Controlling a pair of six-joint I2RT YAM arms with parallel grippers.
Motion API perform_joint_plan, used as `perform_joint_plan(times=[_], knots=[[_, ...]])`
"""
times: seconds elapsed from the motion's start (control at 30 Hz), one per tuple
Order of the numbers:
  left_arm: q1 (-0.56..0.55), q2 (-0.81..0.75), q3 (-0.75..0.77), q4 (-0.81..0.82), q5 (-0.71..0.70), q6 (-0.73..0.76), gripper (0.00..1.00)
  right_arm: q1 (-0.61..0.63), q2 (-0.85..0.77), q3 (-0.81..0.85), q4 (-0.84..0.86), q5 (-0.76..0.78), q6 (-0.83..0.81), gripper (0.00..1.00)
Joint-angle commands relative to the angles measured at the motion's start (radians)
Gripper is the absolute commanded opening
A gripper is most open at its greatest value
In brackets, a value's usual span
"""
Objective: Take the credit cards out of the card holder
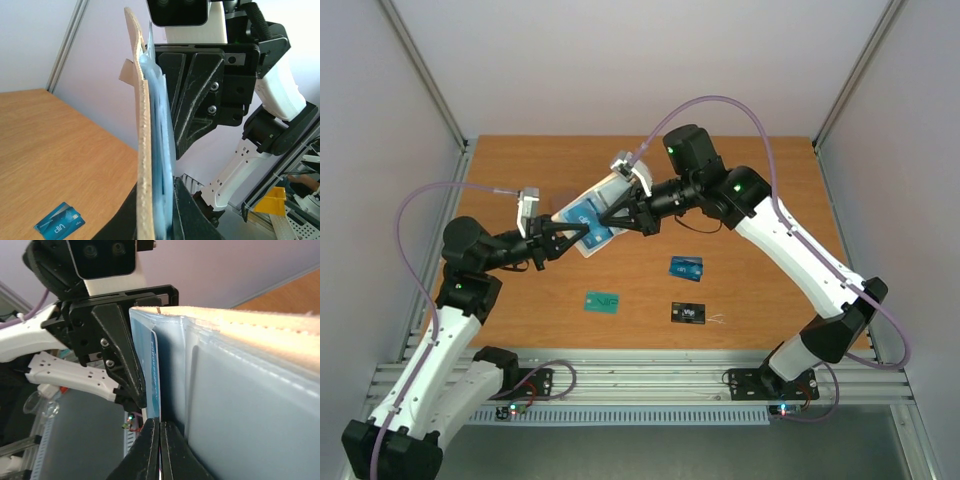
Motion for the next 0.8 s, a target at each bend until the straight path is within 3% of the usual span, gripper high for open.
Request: perform_joint_plan(times=[0.0, 0.17, 0.47, 0.6, 0.7, 0.77], knots=[[-0.009, -0.021, 0.002, 0.117, 0.060, 0.003, 0.00, 0.005, -0.027, -0.024, 0.074, -0.120, -0.011, 0.01], [-0.009, -0.022, 0.007, 0.093, 0.064, 0.010, 0.20, -0.031, -0.064, -0.047, 0.055, -0.121, -0.016, 0.01], [-0.009, -0.021, 0.013, 0.079, 0.085, 0.013, 0.23, -0.068, -0.092, -0.029, -0.018, -0.092, -0.056, 0.01], [-0.010, -0.021, 0.020, 0.043, 0.079, 0.028, 0.21, -0.085, -0.100, -0.019, -0.048, -0.078, -0.075, 0.01], [-0.010, -0.023, 0.025, 0.008, 0.069, 0.043, 0.03, -0.104, -0.105, -0.004, -0.088, -0.066, -0.096, 0.01], [-0.009, -0.022, 0.034, -0.049, 0.049, 0.064, 0.00, -0.133, -0.111, 0.000, -0.111, -0.066, -0.103, 0.01]])
